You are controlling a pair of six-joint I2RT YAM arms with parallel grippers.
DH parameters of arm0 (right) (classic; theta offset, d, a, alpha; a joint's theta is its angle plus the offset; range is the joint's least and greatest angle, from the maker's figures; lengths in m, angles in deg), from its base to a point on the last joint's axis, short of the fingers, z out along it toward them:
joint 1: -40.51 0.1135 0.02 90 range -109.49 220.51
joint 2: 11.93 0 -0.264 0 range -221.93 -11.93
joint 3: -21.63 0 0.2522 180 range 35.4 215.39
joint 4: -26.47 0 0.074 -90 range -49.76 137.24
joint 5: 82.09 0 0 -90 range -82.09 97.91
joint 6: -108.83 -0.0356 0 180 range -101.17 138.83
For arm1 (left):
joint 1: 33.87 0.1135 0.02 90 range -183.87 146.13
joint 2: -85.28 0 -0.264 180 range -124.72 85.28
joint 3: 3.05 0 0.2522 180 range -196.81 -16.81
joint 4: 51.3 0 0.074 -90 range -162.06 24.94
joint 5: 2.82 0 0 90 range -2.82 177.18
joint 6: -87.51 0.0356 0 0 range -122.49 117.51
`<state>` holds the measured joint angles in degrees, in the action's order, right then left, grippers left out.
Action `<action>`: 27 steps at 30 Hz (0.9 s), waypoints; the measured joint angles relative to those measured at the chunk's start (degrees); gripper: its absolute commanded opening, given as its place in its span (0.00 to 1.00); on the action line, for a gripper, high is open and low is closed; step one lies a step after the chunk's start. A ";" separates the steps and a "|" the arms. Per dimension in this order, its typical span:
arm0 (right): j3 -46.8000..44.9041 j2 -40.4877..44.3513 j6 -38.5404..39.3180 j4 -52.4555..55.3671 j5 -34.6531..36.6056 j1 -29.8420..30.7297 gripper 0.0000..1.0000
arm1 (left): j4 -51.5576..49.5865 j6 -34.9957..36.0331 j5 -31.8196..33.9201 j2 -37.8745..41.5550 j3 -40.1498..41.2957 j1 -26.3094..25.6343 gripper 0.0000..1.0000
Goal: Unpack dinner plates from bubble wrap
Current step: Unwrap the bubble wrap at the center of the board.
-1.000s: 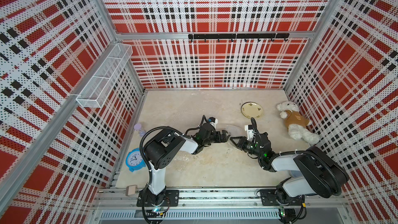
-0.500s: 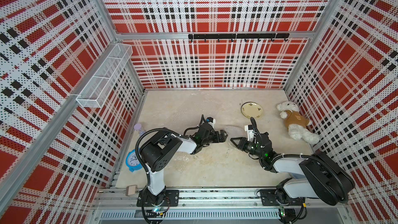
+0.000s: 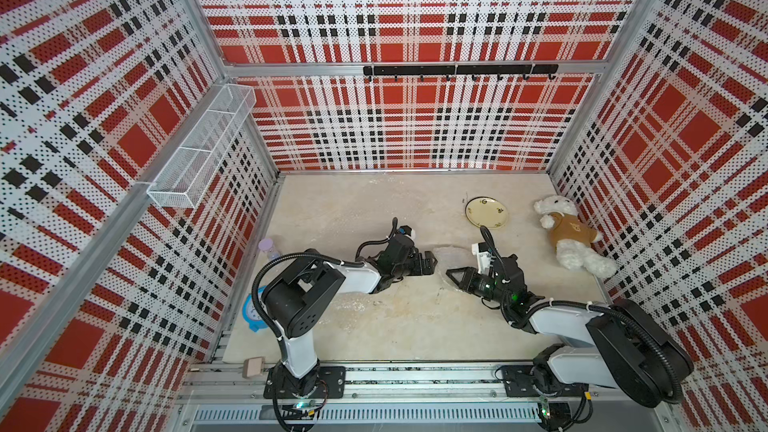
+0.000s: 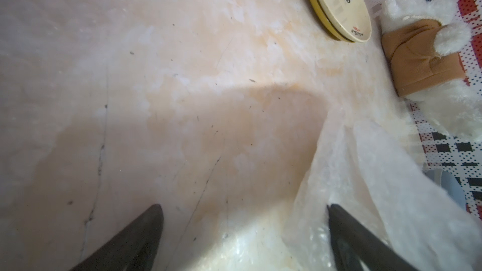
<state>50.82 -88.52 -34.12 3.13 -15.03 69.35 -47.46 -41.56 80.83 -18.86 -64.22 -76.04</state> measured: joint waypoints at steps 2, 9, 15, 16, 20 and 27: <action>0.22 -1.05 0.02 -0.33 -0.07 0.00 0.00 | 0.15 0.17 -0.24 -0.07 0.00 -0.04 0.99; 0.66 -4.63 -0.26 -3.39 -0.22 0.00 0.00 | 1.86 0.13 -2.45 -0.66 0.00 -0.22 0.99; 0.76 -4.83 -0.26 -3.93 -0.24 0.00 0.00 | 2.64 0.13 -3.93 -0.98 0.00 -0.44 0.99; 0.76 -4.87 -0.26 -4.09 -0.24 0.00 0.00 | 2.84 0.13 -4.07 -1.07 0.00 -0.46 0.99; 0.79 -5.33 -0.42 -4.81 -0.24 0.00 0.00 | 4.37 0.15 -4.33 -1.81 0.00 -0.72 0.99; 0.87 -5.33 -0.63 -6.01 -0.59 0.00 0.00 | 8.28 0.15 -5.22 -3.91 0.02 -0.92 0.99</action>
<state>51.69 -93.86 -34.75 -2.88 -15.62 69.35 -39.17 -41.41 75.61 -22.77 -64.20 -76.96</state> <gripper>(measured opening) 0.048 0.992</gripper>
